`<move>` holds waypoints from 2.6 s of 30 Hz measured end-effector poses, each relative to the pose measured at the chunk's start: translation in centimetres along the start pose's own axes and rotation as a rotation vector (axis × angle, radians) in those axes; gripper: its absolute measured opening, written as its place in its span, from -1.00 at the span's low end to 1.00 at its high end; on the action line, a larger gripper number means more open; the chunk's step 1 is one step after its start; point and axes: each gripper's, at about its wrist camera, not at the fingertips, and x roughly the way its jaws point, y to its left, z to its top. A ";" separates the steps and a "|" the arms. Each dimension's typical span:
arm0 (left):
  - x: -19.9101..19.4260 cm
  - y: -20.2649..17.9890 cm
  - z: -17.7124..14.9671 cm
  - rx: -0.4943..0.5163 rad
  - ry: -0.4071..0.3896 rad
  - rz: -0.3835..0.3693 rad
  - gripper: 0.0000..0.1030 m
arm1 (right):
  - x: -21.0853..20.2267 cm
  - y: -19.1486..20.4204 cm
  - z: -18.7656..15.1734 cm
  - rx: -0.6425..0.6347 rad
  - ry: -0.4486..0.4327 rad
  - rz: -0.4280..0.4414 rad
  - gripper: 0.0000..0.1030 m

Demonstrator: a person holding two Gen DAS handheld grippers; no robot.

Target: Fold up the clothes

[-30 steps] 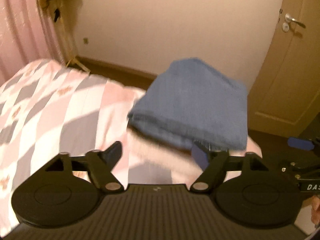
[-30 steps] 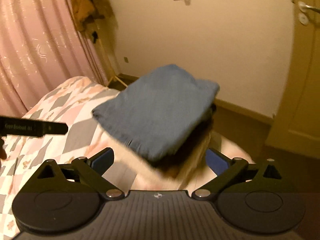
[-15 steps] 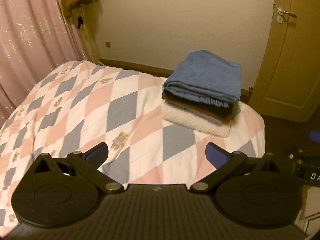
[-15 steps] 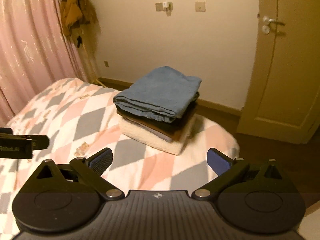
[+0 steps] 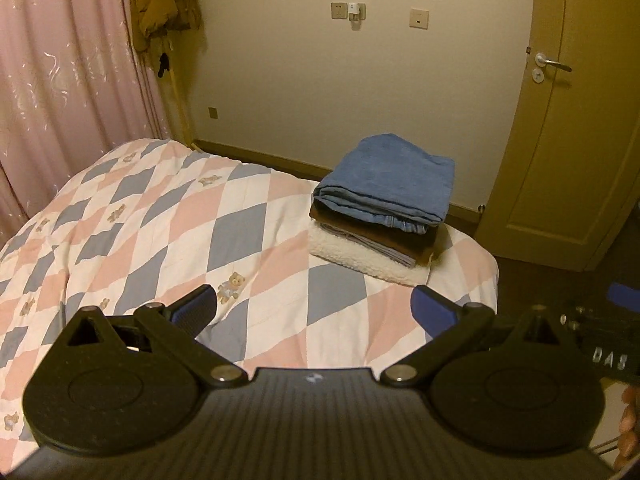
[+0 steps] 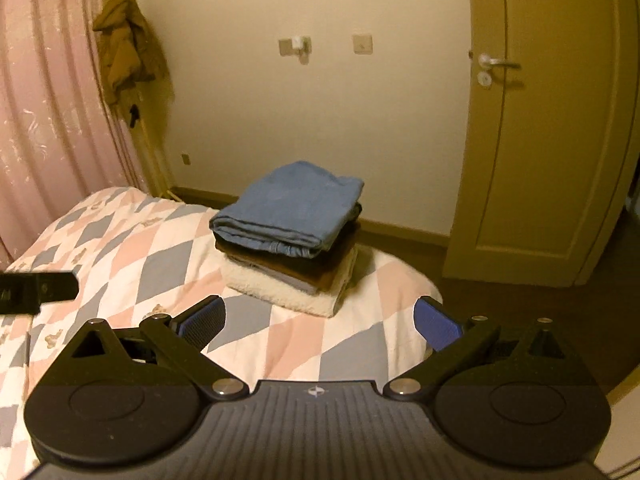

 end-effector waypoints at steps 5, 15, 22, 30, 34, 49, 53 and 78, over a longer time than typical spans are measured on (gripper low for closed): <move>0.2 -1.8 0.2 0.042 -0.006 0.046 0.99 | 0.1 -1.1 -0.3 0.005 0.001 0.002 1.00; 3.6 -5.0 -2.3 0.049 0.071 0.066 0.98 | 2.5 -3.8 -1.5 0.024 0.044 0.013 1.00; 6.3 -6.2 -4.4 0.034 0.089 0.091 0.98 | 4.6 -4.7 -3.4 -0.001 0.091 0.014 1.00; 9.5 -6.8 -6.5 0.038 0.090 0.094 0.99 | 7.1 -4.7 -6.2 -0.001 0.133 0.032 1.00; 11.5 -6.6 -7.8 0.041 0.083 0.072 0.99 | 8.9 -4.7 -7.6 0.018 0.118 0.025 1.00; 18.1 -5.1 -11.1 0.058 0.066 0.091 0.99 | 15.1 -4.1 -9.7 0.051 0.113 -0.017 1.00; 19.5 -4.9 -11.2 0.060 0.059 0.088 0.99 | 16.4 -3.8 -9.9 0.045 0.112 -0.021 1.00; 26.2 -4.4 -9.8 0.086 -0.012 0.041 0.99 | 23.1 -3.2 -10.2 0.017 0.118 -0.061 1.00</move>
